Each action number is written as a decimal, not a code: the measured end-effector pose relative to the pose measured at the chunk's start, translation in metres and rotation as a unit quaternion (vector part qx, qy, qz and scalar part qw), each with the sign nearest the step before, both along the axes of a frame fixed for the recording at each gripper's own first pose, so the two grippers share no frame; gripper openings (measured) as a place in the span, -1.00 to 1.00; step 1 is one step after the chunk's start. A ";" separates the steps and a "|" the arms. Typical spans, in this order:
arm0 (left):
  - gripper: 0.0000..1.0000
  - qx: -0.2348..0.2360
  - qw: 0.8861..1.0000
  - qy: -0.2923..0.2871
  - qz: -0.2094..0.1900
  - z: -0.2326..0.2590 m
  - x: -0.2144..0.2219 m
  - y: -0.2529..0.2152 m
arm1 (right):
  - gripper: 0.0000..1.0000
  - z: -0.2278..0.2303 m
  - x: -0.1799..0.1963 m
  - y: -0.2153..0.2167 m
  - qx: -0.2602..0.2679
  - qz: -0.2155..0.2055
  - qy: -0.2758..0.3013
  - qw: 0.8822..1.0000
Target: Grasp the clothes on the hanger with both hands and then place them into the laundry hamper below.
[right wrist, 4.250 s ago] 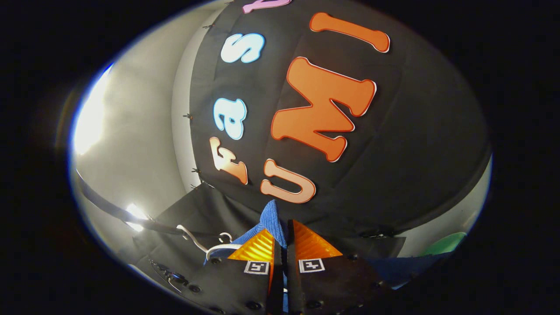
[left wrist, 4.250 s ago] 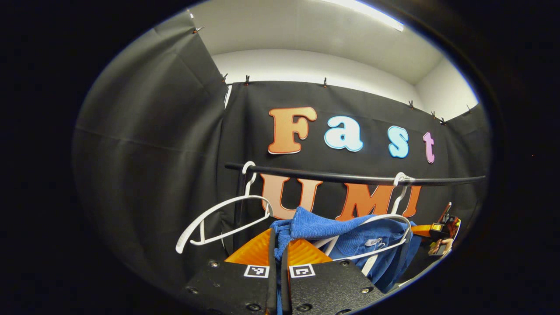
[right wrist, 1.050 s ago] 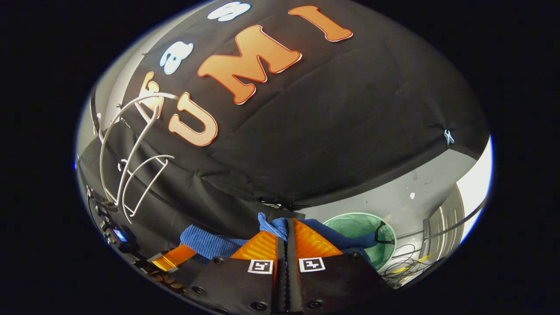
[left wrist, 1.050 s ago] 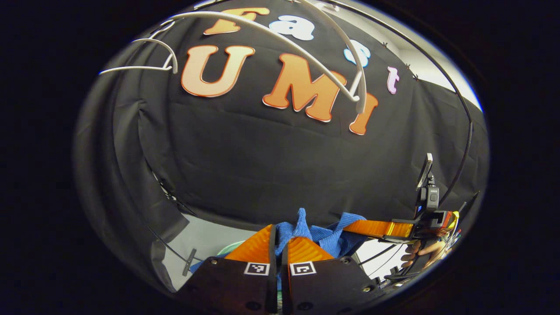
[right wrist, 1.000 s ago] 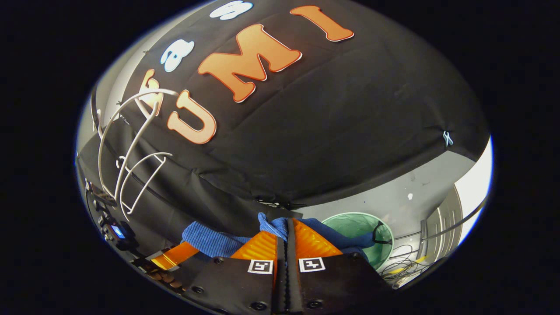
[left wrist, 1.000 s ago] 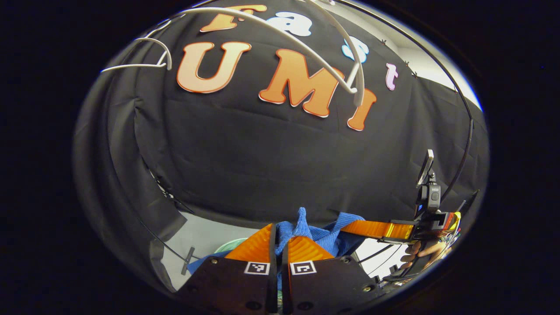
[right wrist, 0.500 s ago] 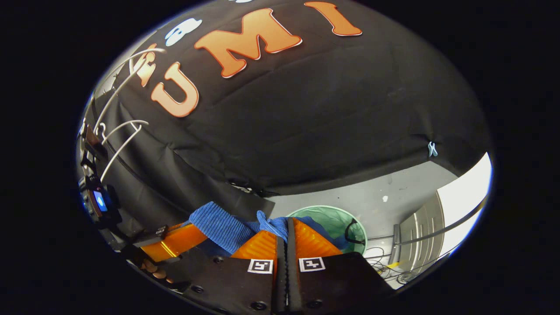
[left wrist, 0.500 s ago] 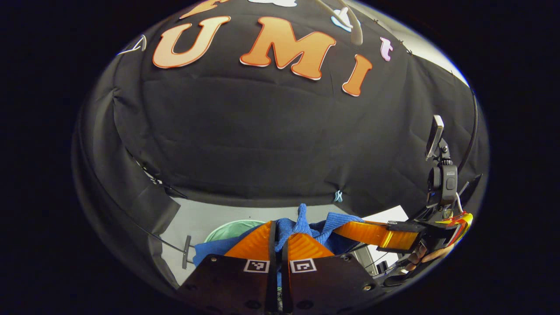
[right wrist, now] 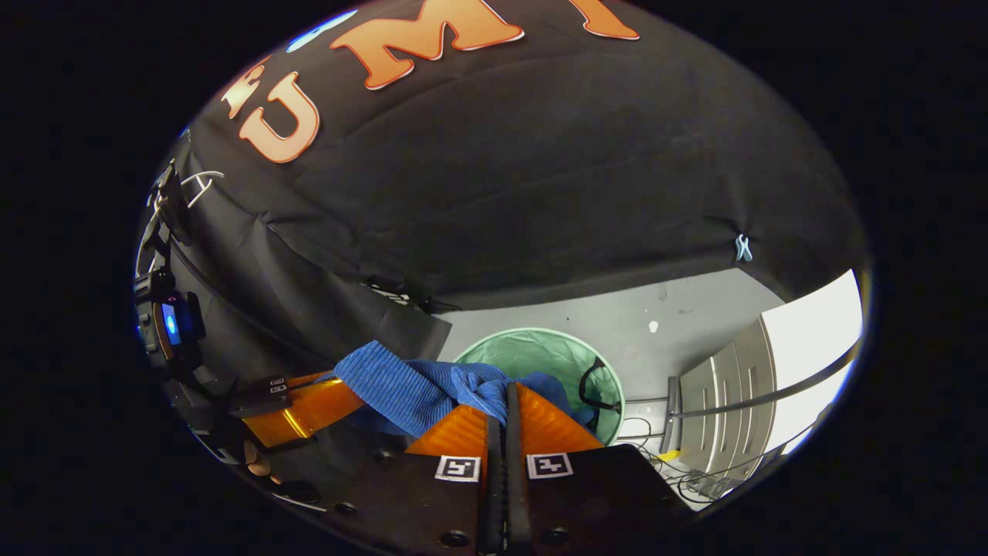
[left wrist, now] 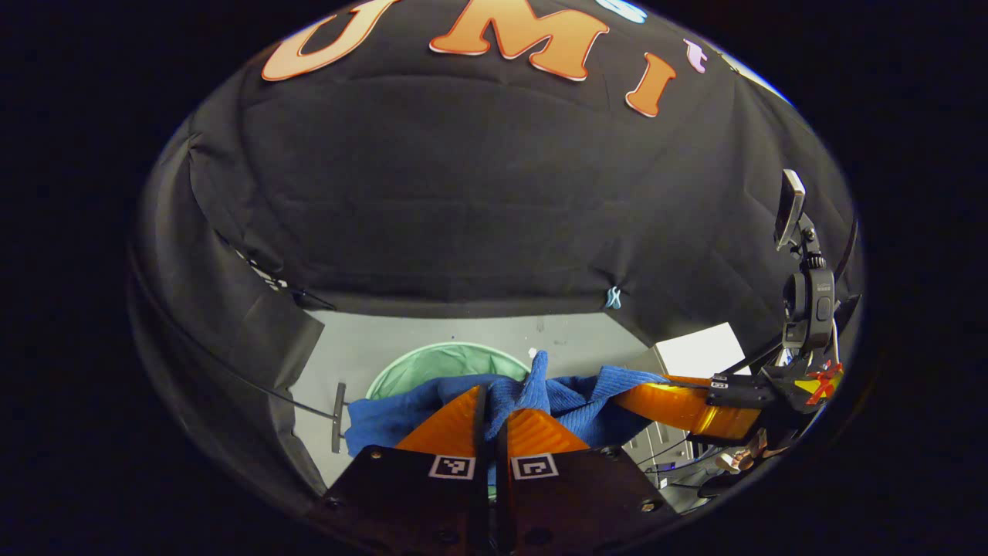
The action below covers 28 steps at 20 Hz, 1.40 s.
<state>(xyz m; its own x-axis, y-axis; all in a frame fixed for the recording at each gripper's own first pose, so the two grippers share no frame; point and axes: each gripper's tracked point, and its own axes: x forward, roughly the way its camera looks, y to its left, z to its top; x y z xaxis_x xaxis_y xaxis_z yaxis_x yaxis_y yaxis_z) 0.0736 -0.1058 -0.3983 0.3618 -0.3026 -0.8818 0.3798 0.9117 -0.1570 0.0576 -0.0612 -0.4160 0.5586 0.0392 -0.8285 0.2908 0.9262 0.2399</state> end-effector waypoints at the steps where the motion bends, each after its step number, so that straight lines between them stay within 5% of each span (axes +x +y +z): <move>1: -0.92 0.004 1.000 0.009 0.001 -0.003 -0.002 0.003 | -0.82 -0.008 -0.001 0.000 -0.002 -0.001 0.008 1.000; 16: -0.86 0.046 0.992 0.114 0.041 -0.023 -0.031 0.026 | -0.92 -0.064 -0.013 0.006 -0.018 0.011 0.089 0.996; 17: -0.84 0.045 0.991 0.120 0.044 -0.023 -0.034 0.026 | -0.50 -0.060 -0.013 0.006 -0.016 0.012 0.088 0.996; 18: -0.77 0.044 0.990 0.126 0.047 -0.022 -0.037 0.026 | -0.49 -0.058 -0.012 0.007 -0.016 0.013 0.086 0.996; 19: -0.74 0.047 0.989 0.134 0.049 -0.022 -0.040 0.027 | -0.24 -0.057 -0.012 0.005 -0.019 0.014 0.085 0.996; 20: -0.68 0.045 0.987 0.143 0.051 -0.021 -0.044 0.028 | -0.50 -0.056 -0.010 0.004 -0.024 0.015 0.085 0.996; 21: -0.63 0.040 0.987 0.149 0.054 -0.018 -0.046 0.024 | -0.49 -0.056 -0.012 0.003 -0.026 0.015 0.084 0.996; 22: -0.50 0.036 0.986 0.150 0.058 -0.017 -0.046 0.023 | -0.22 -0.056 -0.012 0.005 -0.025 0.016 0.084 0.996; 23: -0.51 0.035 0.987 0.147 0.059 -0.018 -0.044 0.022 | -0.34 -0.057 -0.014 0.004 -0.027 0.017 0.085 0.996; 24: -0.22 0.036 0.987 0.143 0.058 -0.018 -0.043 0.025 | 0.14 -0.056 -0.015 0.004 -0.028 0.017 0.085 0.996; 25: -0.17 0.040 0.988 0.137 0.056 -0.017 -0.041 0.028 | 0.14 -0.056 -0.017 0.004 -0.029 0.017 0.086 0.996; 26: 0.10 0.044 0.989 0.131 0.054 -0.018 -0.040 0.029 | -0.09 -0.054 -0.017 0.004 -0.029 0.016 0.087 0.996; 27: -0.10 0.046 0.990 0.126 0.053 -0.017 -0.037 0.030 | -0.08 -0.054 -0.019 0.004 -0.029 0.016 0.086 0.996; 28: 0.13 0.047 0.990 0.121 0.054 -0.016 -0.036 0.031 | -0.07 -0.053 -0.019 0.006 -0.031 0.016 0.085 0.996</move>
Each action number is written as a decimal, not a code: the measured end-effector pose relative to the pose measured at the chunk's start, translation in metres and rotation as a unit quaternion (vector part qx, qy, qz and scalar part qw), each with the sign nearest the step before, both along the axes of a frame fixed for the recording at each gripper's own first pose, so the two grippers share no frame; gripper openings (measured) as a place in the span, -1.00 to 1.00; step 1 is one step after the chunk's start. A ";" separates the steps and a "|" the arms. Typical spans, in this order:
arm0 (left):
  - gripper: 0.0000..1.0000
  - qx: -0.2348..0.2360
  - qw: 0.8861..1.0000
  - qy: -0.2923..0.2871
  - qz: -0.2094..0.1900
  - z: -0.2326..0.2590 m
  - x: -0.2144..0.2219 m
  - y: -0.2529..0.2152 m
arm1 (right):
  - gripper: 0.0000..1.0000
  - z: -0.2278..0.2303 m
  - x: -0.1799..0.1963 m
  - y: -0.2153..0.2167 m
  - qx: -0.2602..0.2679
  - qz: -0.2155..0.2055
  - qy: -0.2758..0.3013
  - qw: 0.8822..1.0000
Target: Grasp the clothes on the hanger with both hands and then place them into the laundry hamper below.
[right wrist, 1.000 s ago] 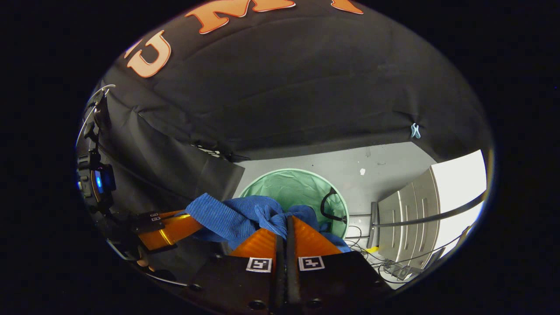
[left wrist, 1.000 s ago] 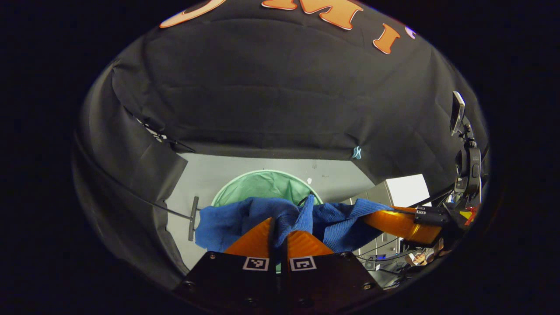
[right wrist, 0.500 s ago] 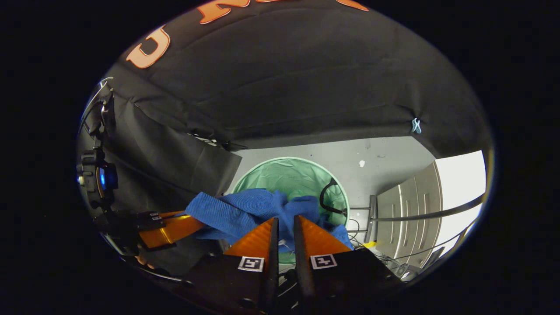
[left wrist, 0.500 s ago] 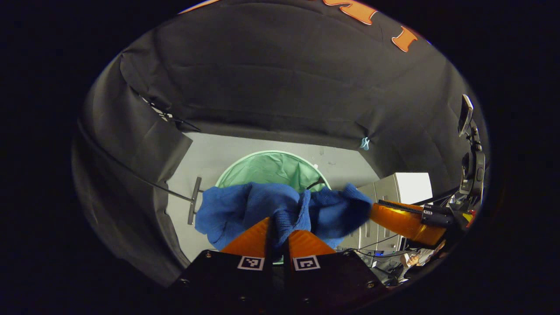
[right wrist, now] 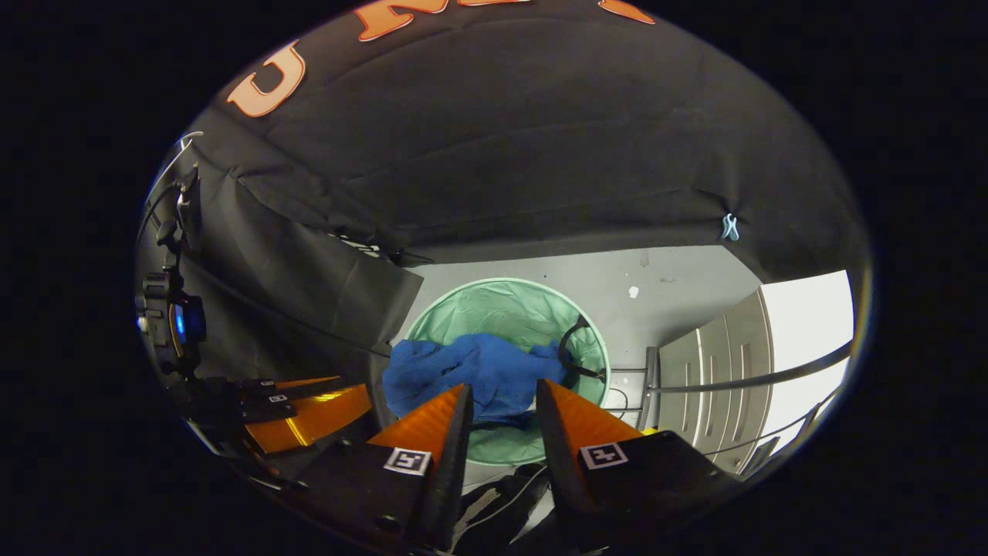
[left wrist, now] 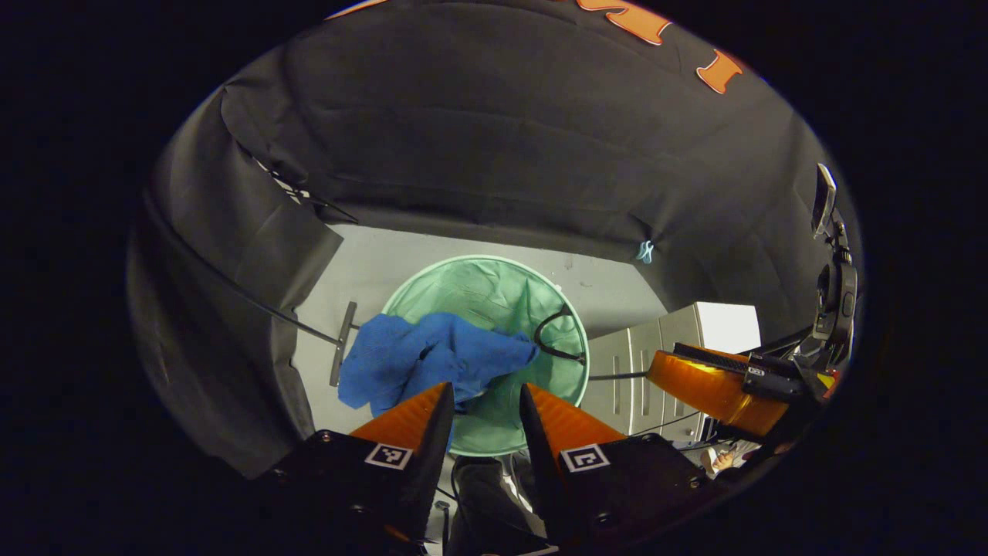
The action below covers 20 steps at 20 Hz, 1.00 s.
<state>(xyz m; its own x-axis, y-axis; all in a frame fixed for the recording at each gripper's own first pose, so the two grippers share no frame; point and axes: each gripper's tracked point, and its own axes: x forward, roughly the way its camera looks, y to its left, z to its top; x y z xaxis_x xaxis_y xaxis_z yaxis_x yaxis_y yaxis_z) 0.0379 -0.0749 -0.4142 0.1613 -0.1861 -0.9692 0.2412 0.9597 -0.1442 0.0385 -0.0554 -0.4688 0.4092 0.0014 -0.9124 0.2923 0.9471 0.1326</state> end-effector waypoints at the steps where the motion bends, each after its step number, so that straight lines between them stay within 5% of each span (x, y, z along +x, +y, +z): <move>1: 0.13 0.001 1.000 -0.003 0.001 0.001 0.001 0.001 | 0.36 0.003 -0.004 0.000 -0.003 0.001 0.000 1.000; 2: 0.17 0.000 1.000 -0.006 0.003 0.000 0.000 0.000 | -0.07 0.006 -0.007 0.000 -0.008 0.002 0.003 1.000; 3: 0.35 -0.002 1.000 -0.008 0.006 0.003 -0.001 -0.001 | 0.38 0.010 -0.008 0.002 -0.010 0.005 0.002 1.000; 4: 0.55 -0.003 1.000 -0.012 0.009 0.005 -0.003 -0.002 | 0.14 0.014 -0.006 0.002 -0.015 0.010 -0.001 1.000; 5: 0.52 -0.002 1.000 -0.018 0.011 0.008 -0.001 -0.002 | 0.15 0.020 -0.010 -0.001 -0.022 0.016 -0.005 1.000; 8: 0.58 0.001 0.999 -0.047 0.012 0.019 0.003 0.000 | 0.47 0.039 -0.012 -0.003 -0.043 0.021 -0.028 0.998; 9: 0.58 0.000 0.998 -0.058 0.013 0.024 0.006 0.000 | 0.32 0.048 -0.010 -0.001 -0.046 0.021 -0.038 0.998; 11: 0.61 -0.003 0.997 -0.082 0.014 0.043 0.012 -0.003 | 0.63 0.064 -0.011 0.000 -0.054 0.023 -0.054 0.997; 13: 0.79 -0.008 0.995 -0.101 0.013 0.063 0.012 -0.007 | 0.56 0.087 -0.013 0.001 -0.067 0.023 -0.077 0.995; 14: 0.82 -0.009 0.994 -0.113 0.013 0.077 0.013 -0.008 | 0.89 0.098 -0.012 0.002 -0.073 0.024 -0.091 0.993; 15: 0.83 -0.012 0.992 -0.124 0.012 0.089 0.016 -0.008 | 0.97 0.111 -0.013 0.001 -0.080 0.025 -0.105 0.991; 18: 0.82 -0.019 0.986 -0.167 -0.002 0.123 0.022 -0.013 | 0.98 0.154 -0.015 -0.001 -0.100 0.023 -0.143 0.984; 19: 0.82 -0.020 0.983 -0.183 -0.006 0.137 0.024 -0.015 | 0.82 0.164 -0.015 -0.002 -0.102 0.021 -0.155 0.982; 20: 0.83 -0.023 0.980 -0.198 -0.009 0.150 0.026 -0.018 | 0.98 0.175 -0.016 -0.003 -0.104 0.018 -0.166 0.981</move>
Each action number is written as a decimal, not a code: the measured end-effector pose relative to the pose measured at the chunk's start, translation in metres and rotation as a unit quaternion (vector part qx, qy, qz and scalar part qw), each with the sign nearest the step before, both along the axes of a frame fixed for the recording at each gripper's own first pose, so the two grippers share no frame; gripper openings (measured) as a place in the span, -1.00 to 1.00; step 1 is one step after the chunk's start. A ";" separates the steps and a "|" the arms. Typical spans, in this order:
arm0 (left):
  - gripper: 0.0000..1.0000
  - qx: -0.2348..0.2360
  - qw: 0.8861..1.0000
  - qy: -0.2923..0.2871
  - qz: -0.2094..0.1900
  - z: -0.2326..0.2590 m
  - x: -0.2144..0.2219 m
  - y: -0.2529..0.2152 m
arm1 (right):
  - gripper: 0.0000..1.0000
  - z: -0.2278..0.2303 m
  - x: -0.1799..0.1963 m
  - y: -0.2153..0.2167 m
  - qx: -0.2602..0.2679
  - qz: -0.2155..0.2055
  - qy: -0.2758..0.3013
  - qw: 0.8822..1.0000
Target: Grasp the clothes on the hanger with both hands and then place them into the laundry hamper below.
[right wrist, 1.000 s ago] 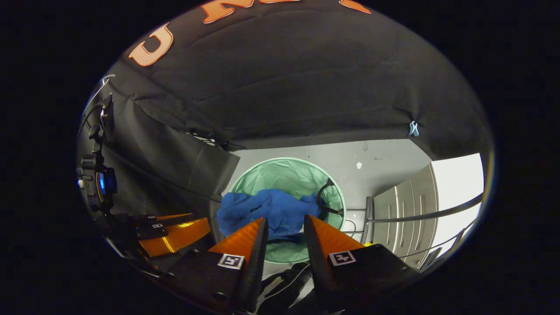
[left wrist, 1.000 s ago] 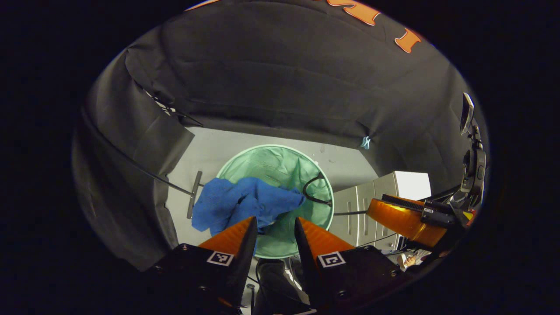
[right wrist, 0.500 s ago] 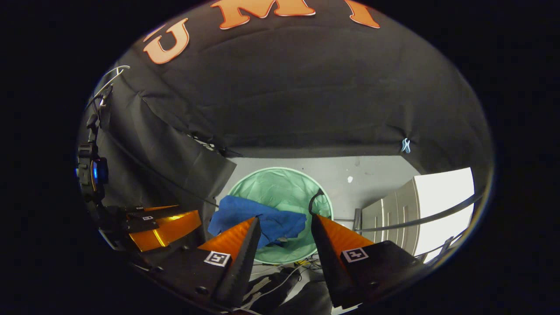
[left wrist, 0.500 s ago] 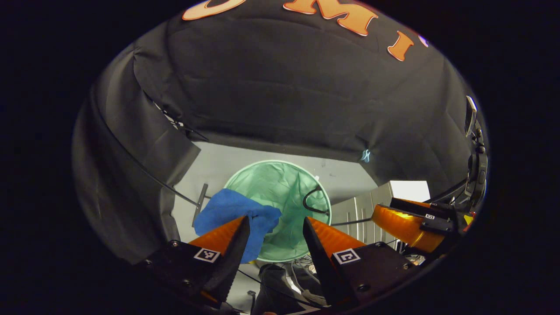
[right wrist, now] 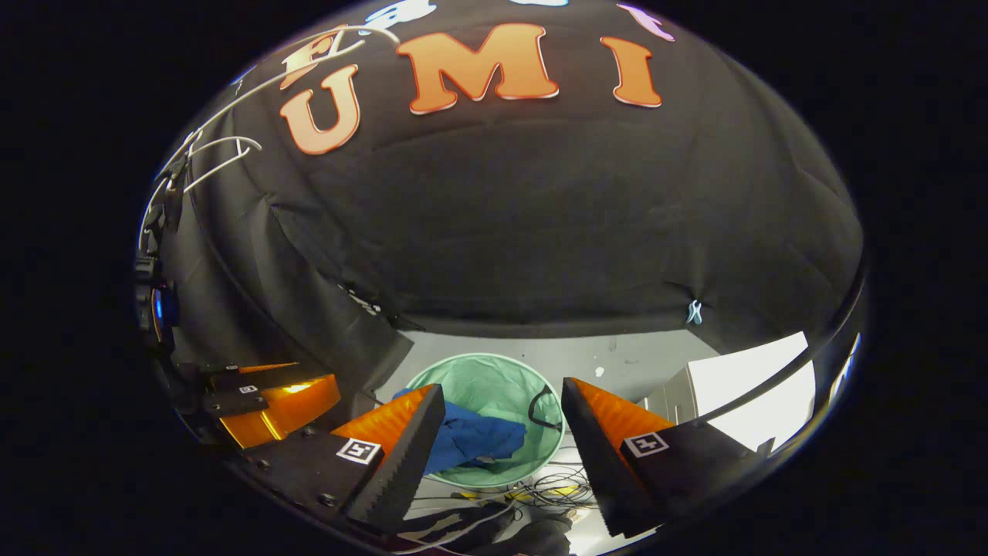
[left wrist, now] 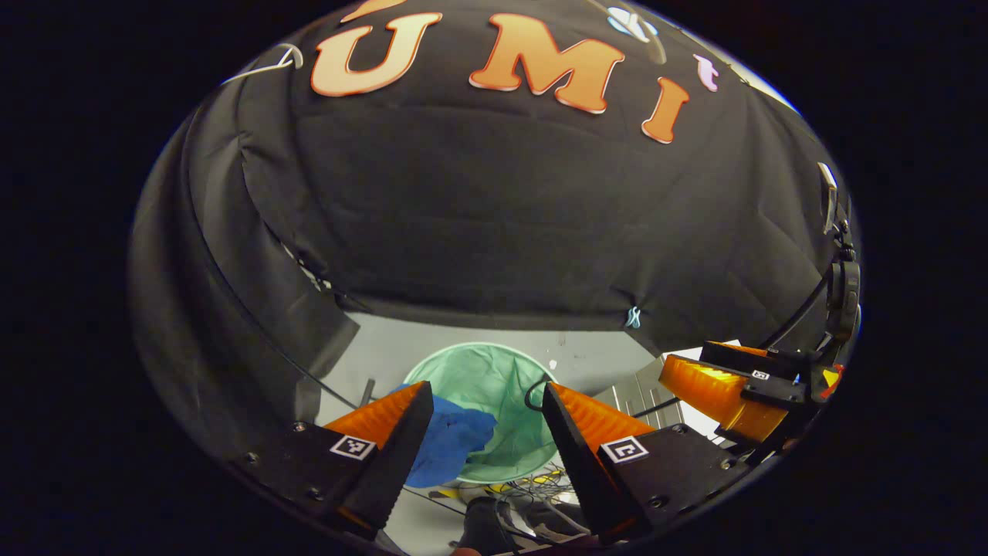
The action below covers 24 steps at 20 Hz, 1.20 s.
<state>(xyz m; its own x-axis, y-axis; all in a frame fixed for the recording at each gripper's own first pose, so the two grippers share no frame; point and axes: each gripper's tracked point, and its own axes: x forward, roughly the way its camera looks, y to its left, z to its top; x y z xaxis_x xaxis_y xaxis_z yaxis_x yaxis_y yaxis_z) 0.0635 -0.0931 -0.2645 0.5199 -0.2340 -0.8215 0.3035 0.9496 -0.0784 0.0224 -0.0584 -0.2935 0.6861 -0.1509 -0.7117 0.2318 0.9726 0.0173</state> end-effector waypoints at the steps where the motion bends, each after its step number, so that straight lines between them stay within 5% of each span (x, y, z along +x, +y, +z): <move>1: 0.82 -0.003 1.000 -0.013 0.000 0.010 0.000 -0.001 | 0.98 0.010 0.000 -0.002 -0.002 -0.001 -0.012 1.000; 4: 0.76 -0.023 0.999 -0.049 0.002 0.045 0.002 -0.018 | 0.97 0.040 -0.001 -0.008 -0.018 -0.001 -0.046 0.999; 6: 0.92 -0.044 0.995 -0.092 0.000 0.078 0.014 -0.031 | 0.97 0.065 0.002 -0.011 -0.036 0.001 -0.073 0.997; 12: 0.90 -0.090 0.968 -0.233 -0.011 0.180 0.042 -0.056 | 0.97 0.140 -0.002 -0.030 -0.089 -0.003 -0.152 0.984; 24: 0.90 -0.123 0.935 -0.331 0.011 0.280 0.041 -0.091 | 0.96 0.265 -0.024 -0.054 -0.112 0.009 -0.274 0.955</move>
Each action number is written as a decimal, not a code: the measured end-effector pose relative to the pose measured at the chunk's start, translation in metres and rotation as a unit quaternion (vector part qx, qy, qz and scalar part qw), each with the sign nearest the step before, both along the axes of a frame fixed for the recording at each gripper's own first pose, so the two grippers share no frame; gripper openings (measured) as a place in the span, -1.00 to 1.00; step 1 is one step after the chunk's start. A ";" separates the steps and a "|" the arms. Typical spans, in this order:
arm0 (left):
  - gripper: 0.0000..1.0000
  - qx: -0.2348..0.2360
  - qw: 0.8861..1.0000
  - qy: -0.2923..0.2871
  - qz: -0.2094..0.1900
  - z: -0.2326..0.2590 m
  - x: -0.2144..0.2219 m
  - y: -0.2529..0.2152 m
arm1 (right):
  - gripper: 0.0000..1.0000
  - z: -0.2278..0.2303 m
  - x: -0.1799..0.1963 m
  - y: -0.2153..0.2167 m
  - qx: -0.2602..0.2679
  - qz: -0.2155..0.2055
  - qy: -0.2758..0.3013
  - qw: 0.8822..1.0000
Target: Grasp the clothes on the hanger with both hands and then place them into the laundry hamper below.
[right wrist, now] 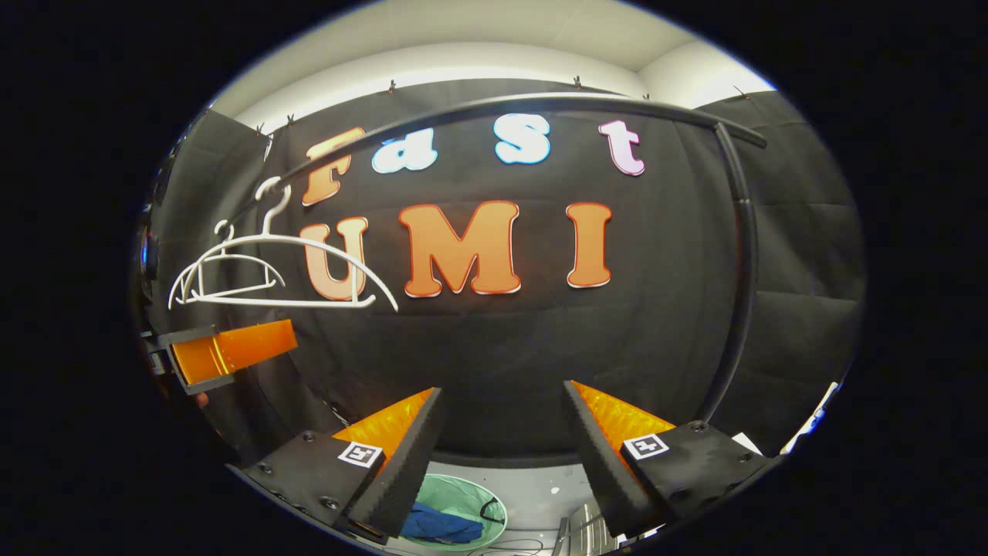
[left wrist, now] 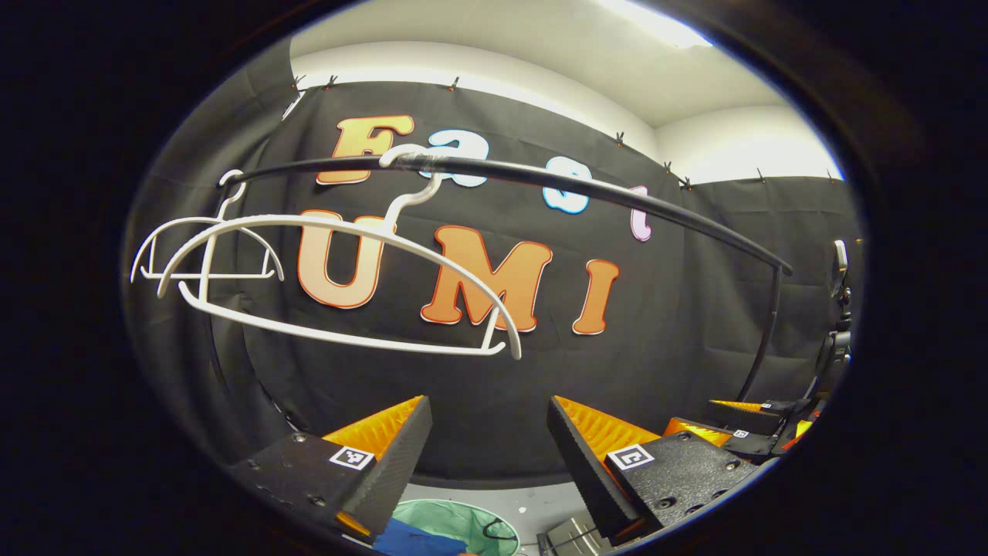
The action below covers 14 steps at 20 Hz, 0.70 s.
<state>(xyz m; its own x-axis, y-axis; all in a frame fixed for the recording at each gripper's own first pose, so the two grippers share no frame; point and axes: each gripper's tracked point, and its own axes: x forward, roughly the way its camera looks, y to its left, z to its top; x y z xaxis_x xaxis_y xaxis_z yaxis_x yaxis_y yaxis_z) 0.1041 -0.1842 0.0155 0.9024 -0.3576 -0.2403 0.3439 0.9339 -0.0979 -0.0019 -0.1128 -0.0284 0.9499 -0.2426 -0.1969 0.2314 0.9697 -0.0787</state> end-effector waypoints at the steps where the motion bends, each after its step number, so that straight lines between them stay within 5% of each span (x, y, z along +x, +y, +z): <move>1: 0.84 0.002 1.000 -0.007 0.009 0.004 -0.001 0.002 | 0.80 0.005 -0.004 -0.001 0.002 0.005 -0.003 1.000; 5: 0.96 0.011 0.997 -0.041 0.060 0.027 -0.020 0.017 | 0.79 0.019 -0.014 -0.008 0.000 0.021 -0.011 1.000; 6: 0.83 0.015 0.996 -0.050 0.072 0.034 -0.025 0.020 | 0.79 0.021 -0.017 -0.011 -0.005 0.024 -0.012 1.000; 14: 0.84 0.026 0.987 -0.081 0.136 0.069 -0.055 0.052 | 0.79 0.040 -0.031 -0.017 -0.023 0.056 -0.031 0.998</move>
